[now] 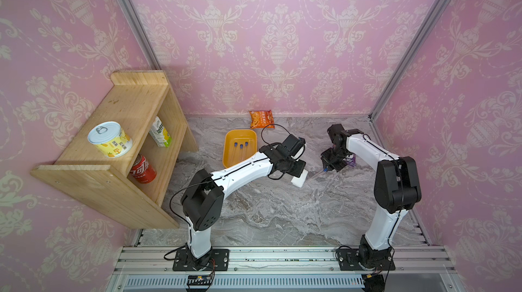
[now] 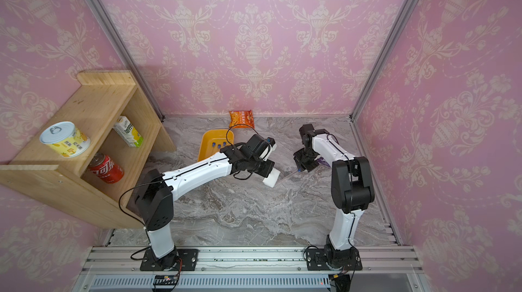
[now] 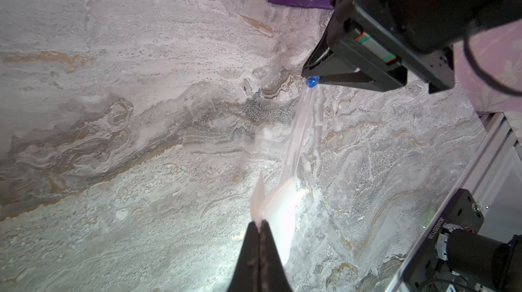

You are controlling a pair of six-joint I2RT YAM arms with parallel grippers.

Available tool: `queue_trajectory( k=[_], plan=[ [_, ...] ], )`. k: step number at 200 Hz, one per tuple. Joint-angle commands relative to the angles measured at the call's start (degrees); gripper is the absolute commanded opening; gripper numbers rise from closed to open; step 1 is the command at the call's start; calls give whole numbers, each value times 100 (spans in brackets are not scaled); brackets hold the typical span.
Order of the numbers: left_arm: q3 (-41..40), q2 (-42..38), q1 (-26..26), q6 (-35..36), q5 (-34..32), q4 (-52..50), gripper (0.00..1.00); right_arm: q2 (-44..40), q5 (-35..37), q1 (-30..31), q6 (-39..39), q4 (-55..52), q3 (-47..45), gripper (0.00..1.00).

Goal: Wipe the exteriors of test tubes
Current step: Wipe the dirt from the test tube.

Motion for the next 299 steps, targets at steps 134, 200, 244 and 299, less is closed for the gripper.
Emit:
queue_trajectory(
  k=[134, 200, 244, 299],
  plan=[
    [1030, 1122, 3, -620, 493, 240, 0, -457, 61, 33, 76, -297, -119, 10],
    [217, 544, 8, -560, 517, 249, 0, -431, 79, 39, 72, -335, 28, 10],
    [-503, 87, 0, -557, 532, 279, 0, -413, 61, 38, 88, -309, 50, 10],
    [-277, 250, 5, -583, 549, 357, 0, -435, 26, 74, 105, -262, -54, 10]
  ],
)
